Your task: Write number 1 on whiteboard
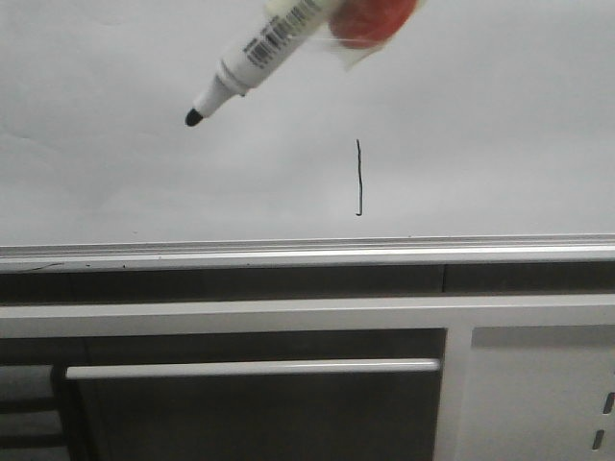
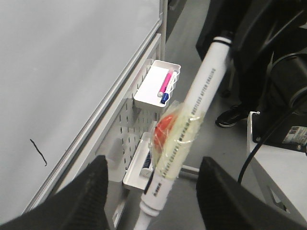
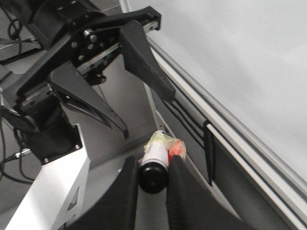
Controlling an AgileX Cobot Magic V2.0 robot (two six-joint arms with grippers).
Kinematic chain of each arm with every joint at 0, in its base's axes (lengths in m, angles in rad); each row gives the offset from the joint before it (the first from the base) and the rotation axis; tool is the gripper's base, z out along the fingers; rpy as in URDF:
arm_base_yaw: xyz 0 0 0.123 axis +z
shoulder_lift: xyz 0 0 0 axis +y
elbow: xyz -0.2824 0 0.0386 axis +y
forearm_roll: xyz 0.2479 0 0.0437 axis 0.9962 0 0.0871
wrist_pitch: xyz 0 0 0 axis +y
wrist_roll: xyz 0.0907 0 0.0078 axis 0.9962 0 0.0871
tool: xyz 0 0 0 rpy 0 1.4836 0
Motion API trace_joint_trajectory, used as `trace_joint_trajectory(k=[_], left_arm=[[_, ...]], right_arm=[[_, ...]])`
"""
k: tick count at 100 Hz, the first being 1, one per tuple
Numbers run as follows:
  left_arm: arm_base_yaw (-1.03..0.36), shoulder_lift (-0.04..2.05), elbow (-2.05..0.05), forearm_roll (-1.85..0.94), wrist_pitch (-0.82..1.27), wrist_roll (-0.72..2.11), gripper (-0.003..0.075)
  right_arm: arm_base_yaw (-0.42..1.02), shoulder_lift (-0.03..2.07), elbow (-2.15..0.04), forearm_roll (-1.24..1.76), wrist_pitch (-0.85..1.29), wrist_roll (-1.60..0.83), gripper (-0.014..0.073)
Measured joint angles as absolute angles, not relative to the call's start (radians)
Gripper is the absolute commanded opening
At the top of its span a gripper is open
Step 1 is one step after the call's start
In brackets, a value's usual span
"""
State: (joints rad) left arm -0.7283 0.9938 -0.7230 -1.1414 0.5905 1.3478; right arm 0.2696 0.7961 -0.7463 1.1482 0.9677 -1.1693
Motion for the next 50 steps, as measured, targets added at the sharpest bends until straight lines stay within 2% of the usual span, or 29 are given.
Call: trace_joint_trajectory(k=[50], left_arm=[[-0.728, 1.022, -0.723, -1.147, 0.659, 1.381, 0.0386]], right_arm=[[0.270, 0.904, -0.877, 1.147, 1.103, -1.166, -0.0043]])
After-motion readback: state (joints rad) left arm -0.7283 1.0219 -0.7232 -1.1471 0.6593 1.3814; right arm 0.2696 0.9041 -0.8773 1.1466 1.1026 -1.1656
